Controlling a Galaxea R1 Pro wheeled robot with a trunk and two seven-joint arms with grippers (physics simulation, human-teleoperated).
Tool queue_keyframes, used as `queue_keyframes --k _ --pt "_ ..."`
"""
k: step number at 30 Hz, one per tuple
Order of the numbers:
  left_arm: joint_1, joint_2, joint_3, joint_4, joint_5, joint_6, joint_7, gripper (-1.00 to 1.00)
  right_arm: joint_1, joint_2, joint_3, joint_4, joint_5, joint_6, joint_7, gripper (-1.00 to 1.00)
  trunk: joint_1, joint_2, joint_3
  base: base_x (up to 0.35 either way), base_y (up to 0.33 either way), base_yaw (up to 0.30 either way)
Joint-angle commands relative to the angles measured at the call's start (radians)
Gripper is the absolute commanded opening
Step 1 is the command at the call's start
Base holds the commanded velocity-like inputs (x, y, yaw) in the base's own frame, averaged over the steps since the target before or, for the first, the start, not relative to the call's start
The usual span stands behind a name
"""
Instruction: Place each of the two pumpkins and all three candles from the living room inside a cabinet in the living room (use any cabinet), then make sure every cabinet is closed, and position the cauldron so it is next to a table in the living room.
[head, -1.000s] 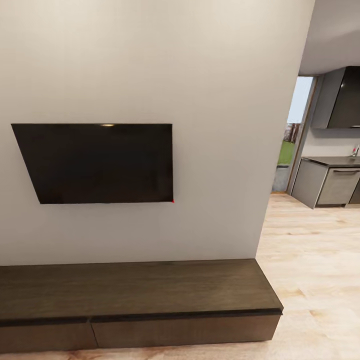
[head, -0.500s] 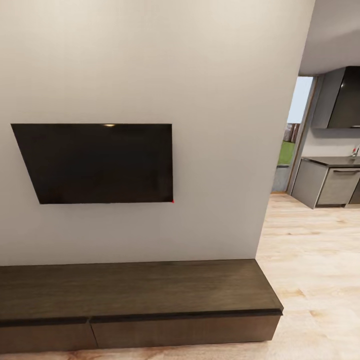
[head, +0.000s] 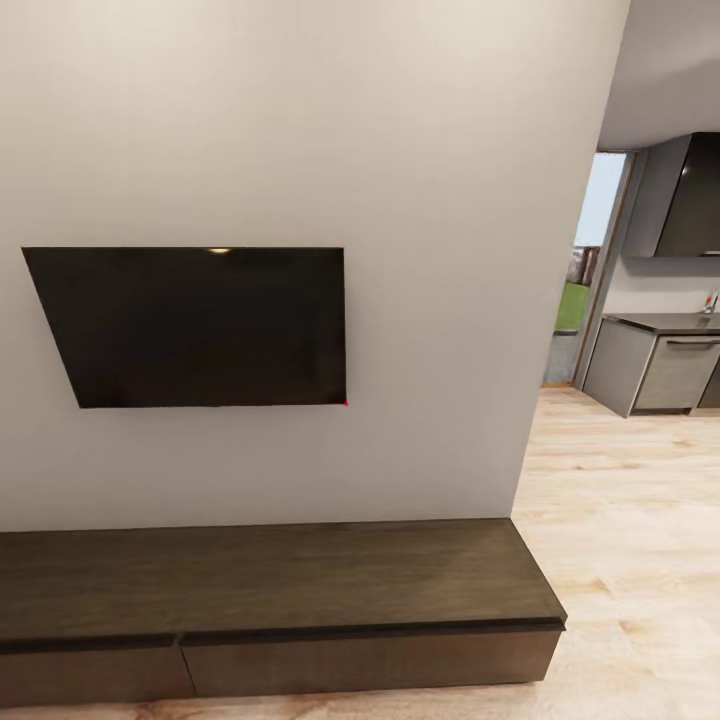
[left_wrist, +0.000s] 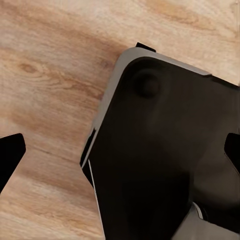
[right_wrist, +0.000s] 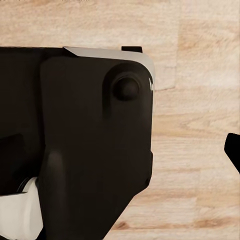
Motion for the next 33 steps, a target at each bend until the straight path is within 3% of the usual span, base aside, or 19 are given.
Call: queue_keyframes --k 1,8,28,31,33 --pt "0.000 -0.001 0.007 -0.007 -0.001 -0.001 0.000 1.00 -0.001 0.000 0.000 0.001 0.000 -0.003 0.000 1.00 0.000 -0.001 -0.001 0.000 0.000 0.000" --pt "-0.001 -0.002 0.007 -0.010 -0.002 -0.001 0.000 1.00 -0.001 0.000 -0.001 0.001 -0.001 -0.003 -0.001 1.00 0.000 -0.001 -0.001 0.000 0.000 0.000" --pt "-0.005 0.009 0.008 -0.091 -0.001 0.012 -0.006 1.00 -0.012 0.001 -0.007 -0.045 -0.004 0.002 -0.017 1.00 0.077 -0.141 -0.064 0.000 0.000 0.000" --pt "-0.008 0.009 0.008 -0.097 -0.002 0.043 -0.006 1.00 -0.023 0.001 -0.007 -0.061 -0.005 0.005 -0.015 1.00 0.088 -0.162 -0.073 0.000 0.000 0.000" --pt "-0.028 0.009 0.009 -0.143 -0.002 0.116 -0.006 1.00 -0.044 0.001 -0.007 -0.079 -0.007 0.010 -0.014 1.00 0.096 -0.176 -0.080 0.000 0.000 0.000"
